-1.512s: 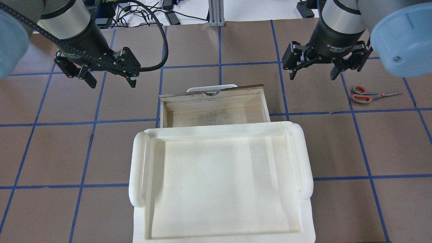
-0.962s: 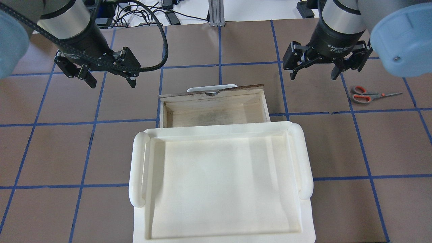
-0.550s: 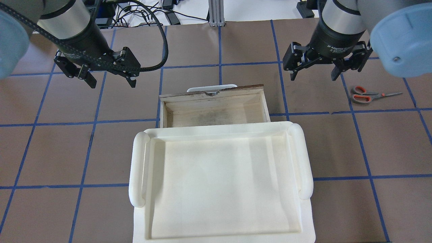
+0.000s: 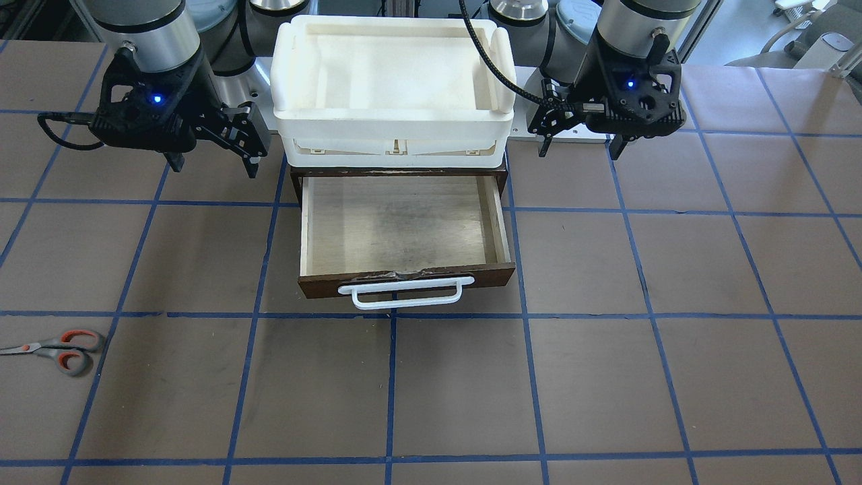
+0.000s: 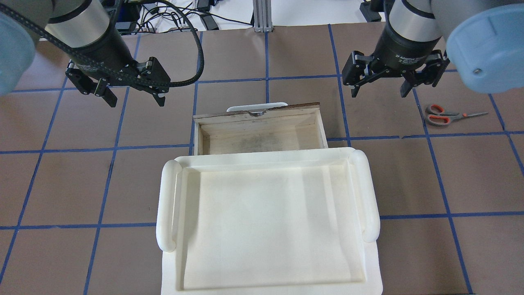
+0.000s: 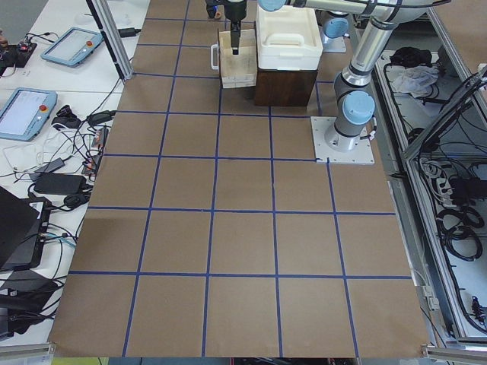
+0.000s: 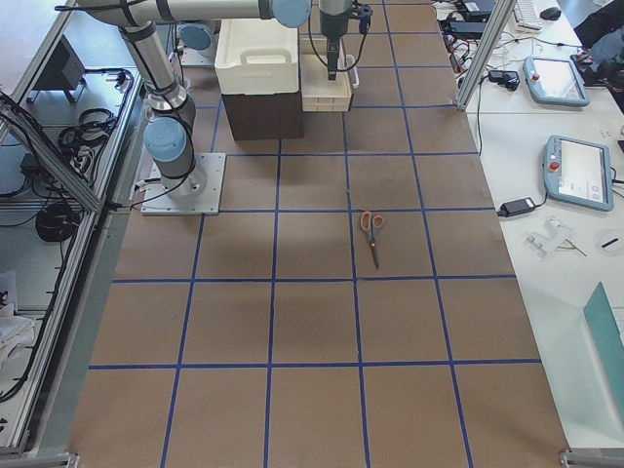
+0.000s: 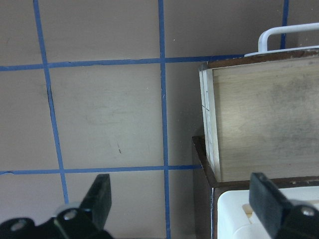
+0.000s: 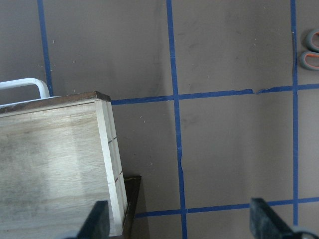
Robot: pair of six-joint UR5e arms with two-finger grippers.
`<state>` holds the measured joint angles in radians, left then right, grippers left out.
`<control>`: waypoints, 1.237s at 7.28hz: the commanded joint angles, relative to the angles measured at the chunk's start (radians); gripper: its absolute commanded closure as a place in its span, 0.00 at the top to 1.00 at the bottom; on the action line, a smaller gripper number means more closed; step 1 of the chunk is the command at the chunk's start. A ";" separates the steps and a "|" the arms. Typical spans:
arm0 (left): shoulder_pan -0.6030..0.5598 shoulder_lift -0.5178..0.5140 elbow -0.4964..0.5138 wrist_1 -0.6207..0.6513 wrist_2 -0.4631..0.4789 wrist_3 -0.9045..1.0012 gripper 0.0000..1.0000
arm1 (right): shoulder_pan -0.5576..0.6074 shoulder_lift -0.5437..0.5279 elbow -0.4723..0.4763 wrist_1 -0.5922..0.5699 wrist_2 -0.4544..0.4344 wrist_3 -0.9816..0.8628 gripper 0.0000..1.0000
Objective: Put scissors in drawer and close it
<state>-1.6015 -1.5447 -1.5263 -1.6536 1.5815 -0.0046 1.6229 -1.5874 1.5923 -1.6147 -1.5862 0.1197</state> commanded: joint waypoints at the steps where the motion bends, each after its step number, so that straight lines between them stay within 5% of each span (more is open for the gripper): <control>1: 0.000 0.000 0.000 0.000 0.000 0.000 1.00 | 0.000 0.007 0.000 -0.002 0.003 -0.009 1.00; 9: 0.000 0.002 0.000 0.000 0.000 0.000 1.00 | -0.001 0.009 -0.002 -0.008 0.000 -0.023 1.00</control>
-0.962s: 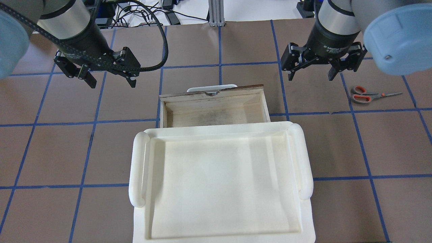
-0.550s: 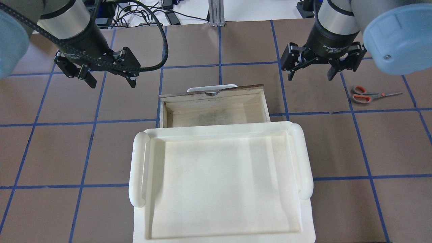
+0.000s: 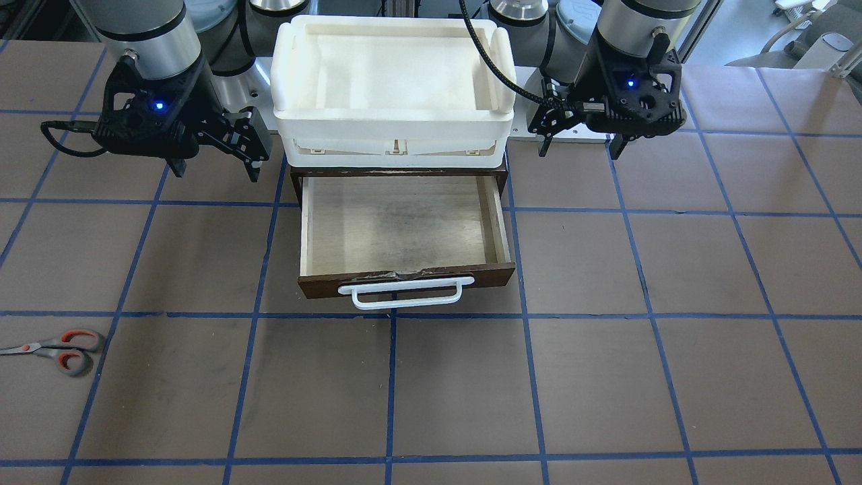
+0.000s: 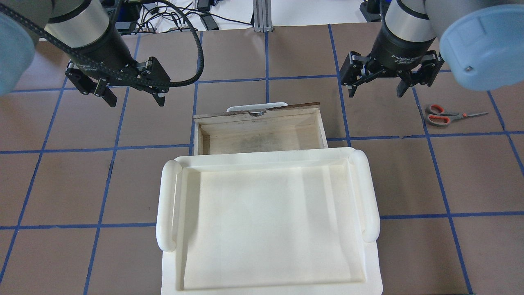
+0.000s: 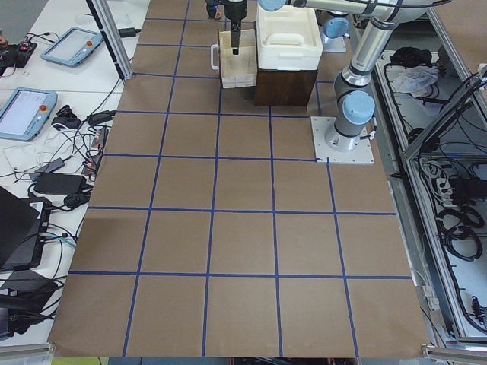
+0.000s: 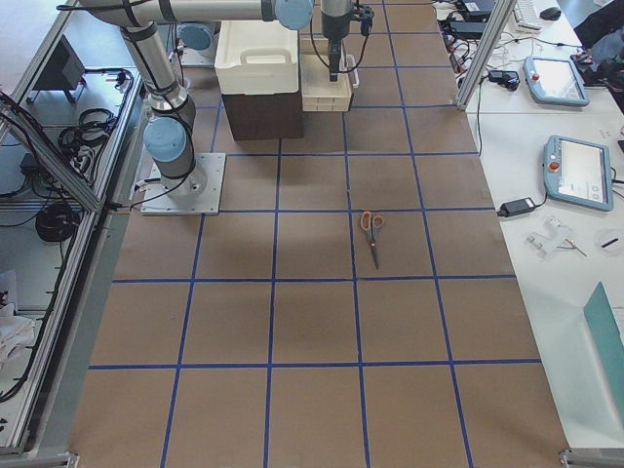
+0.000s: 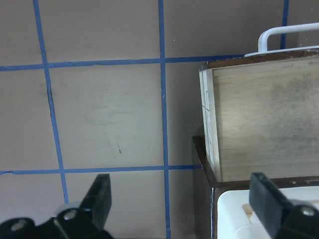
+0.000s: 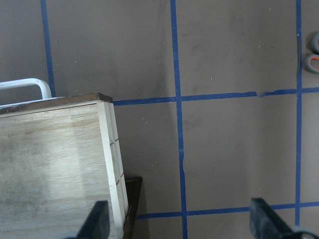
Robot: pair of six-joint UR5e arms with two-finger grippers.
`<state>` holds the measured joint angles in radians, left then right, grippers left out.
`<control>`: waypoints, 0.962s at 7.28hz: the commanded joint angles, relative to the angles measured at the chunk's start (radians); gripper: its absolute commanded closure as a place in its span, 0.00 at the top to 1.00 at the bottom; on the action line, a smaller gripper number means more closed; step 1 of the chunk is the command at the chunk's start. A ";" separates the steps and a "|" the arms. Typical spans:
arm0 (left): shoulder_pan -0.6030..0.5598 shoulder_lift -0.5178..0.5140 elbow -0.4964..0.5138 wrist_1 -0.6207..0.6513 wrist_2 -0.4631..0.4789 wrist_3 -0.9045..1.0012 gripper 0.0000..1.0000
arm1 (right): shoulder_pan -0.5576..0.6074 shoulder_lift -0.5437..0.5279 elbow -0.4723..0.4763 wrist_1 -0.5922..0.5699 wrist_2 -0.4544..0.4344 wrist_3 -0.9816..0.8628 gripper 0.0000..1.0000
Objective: Put scissors in drawer and close it
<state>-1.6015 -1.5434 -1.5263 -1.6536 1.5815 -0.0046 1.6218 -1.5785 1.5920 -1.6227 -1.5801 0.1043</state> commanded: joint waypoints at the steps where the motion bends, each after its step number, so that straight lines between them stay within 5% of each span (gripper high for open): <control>1: 0.000 0.000 -0.002 0.000 0.000 0.000 1.00 | 0.000 0.000 0.000 -0.002 0.000 0.001 1.00; 7: 0.000 0.002 -0.002 0.000 0.000 0.000 1.00 | -0.003 0.000 0.000 0.001 -0.006 -0.011 1.00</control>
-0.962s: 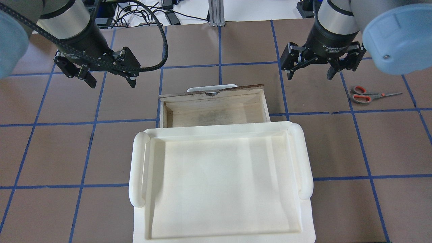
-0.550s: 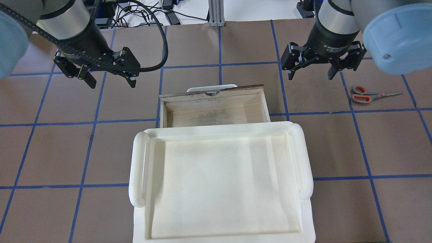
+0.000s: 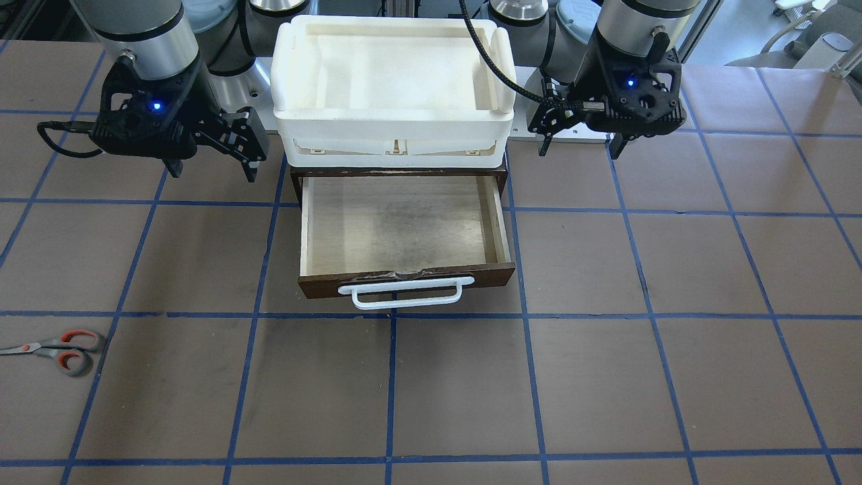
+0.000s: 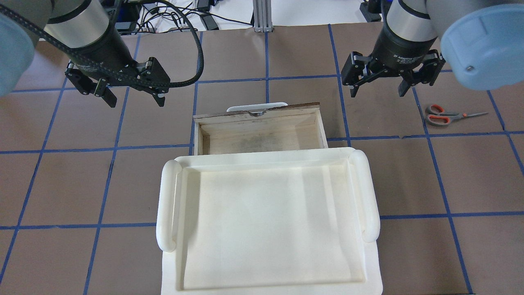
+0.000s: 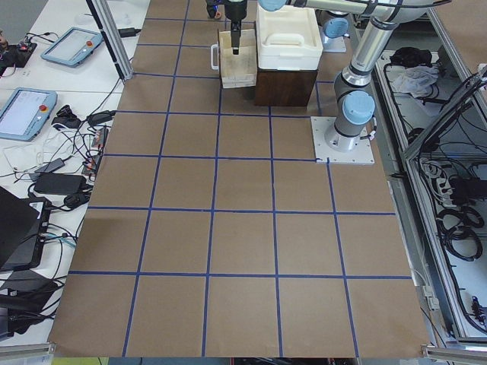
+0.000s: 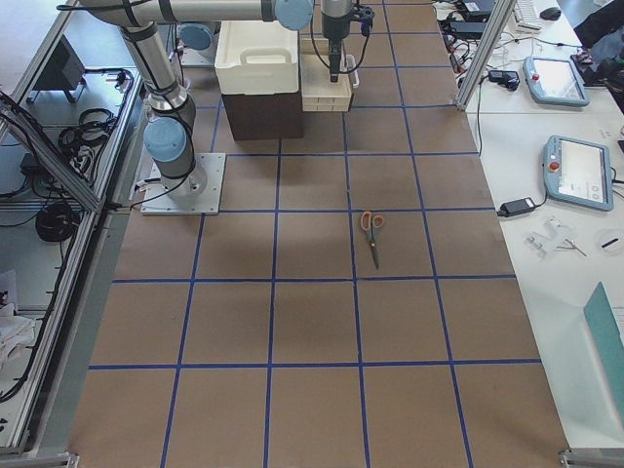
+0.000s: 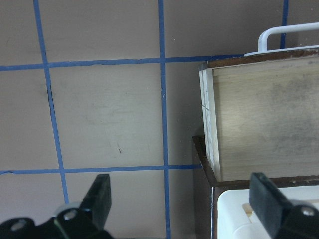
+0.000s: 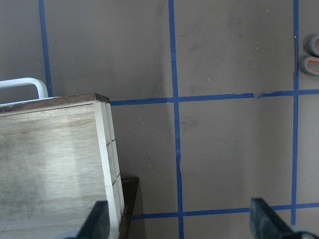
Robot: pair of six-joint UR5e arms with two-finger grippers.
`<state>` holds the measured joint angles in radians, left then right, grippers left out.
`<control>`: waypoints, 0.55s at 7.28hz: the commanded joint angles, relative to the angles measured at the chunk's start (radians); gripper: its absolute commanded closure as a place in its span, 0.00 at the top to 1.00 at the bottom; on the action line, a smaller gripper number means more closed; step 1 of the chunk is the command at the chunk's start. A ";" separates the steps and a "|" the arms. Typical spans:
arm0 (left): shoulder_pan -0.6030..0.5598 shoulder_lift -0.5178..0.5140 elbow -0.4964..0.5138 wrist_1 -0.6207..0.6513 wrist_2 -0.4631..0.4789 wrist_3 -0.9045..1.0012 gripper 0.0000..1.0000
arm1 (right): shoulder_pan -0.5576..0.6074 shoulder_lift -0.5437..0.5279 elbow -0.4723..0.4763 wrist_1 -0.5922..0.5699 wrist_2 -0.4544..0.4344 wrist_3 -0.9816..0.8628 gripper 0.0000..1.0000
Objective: Put scissors in drawer and close it
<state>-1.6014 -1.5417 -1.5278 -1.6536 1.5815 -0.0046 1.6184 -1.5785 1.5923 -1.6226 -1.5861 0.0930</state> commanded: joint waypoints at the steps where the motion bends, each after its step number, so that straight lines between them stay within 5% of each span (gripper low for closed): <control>1: 0.000 0.000 0.000 0.000 0.000 0.000 1.00 | 0.000 0.000 0.000 0.001 0.000 0.001 1.00; 4: 0.000 -0.001 0.000 0.000 0.000 0.000 1.00 | -0.012 0.000 0.000 0.001 0.000 -0.001 1.00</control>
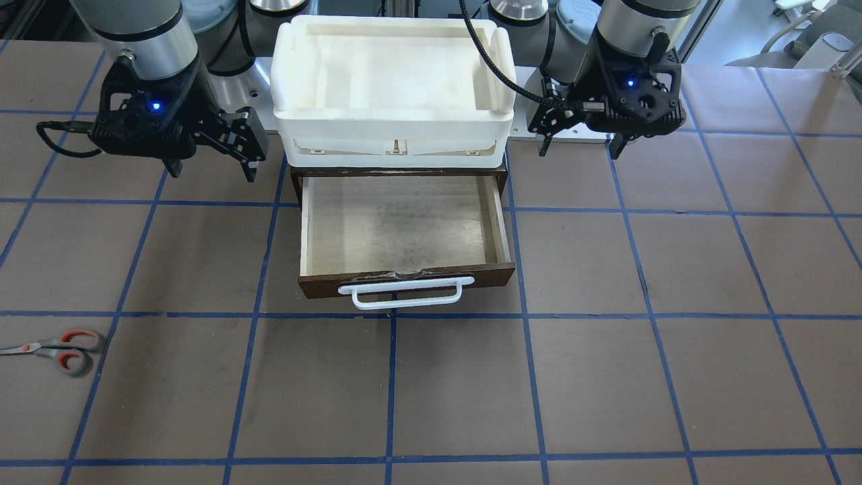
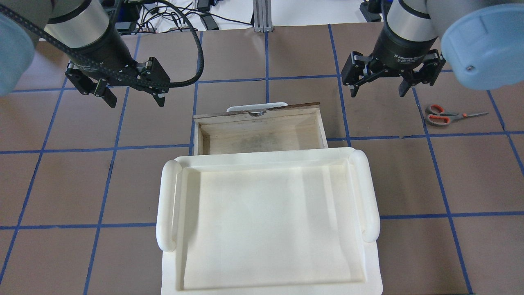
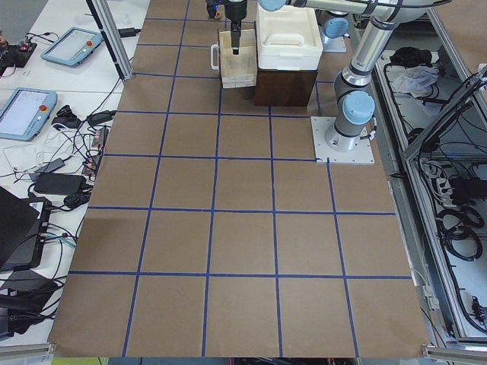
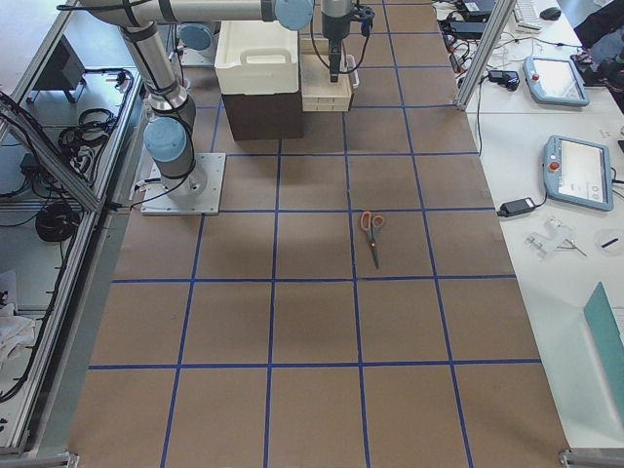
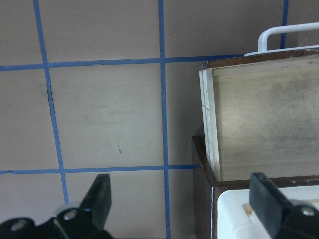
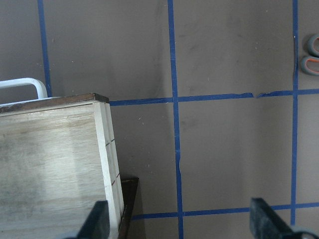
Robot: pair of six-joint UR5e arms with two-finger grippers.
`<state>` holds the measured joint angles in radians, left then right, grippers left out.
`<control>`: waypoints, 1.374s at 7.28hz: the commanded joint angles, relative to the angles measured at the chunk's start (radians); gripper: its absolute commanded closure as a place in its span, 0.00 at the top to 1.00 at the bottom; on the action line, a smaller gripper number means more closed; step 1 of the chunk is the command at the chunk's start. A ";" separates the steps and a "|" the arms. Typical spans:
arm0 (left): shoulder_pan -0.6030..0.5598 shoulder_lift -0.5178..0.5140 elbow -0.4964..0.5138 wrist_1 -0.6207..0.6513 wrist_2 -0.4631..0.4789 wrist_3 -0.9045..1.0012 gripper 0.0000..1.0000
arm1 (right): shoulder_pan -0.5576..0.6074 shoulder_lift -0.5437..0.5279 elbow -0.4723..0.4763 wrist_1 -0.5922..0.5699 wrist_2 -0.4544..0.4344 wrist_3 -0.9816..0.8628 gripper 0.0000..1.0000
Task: Put scissors in drawer and close it
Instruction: 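Move the right gripper outward over the orange-and-grey scissors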
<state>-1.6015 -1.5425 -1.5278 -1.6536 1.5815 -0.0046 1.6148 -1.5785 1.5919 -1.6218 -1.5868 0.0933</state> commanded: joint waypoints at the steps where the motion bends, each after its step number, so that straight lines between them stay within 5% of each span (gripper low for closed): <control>1: 0.000 -0.001 0.000 0.000 0.000 0.000 1.00 | -0.031 0.000 0.000 -0.001 0.002 -0.042 1.00; 5: 0.000 0.001 0.000 0.000 0.000 0.000 1.00 | -0.114 0.000 -0.001 -0.001 0.018 -0.165 1.00; 10: 0.000 0.001 0.000 -0.002 0.000 0.000 1.00 | -0.266 0.046 -0.001 -0.070 0.022 -0.825 1.00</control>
<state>-1.6015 -1.5423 -1.5279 -1.6540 1.5815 -0.0046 1.4119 -1.5502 1.5907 -1.6845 -1.5659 -0.5381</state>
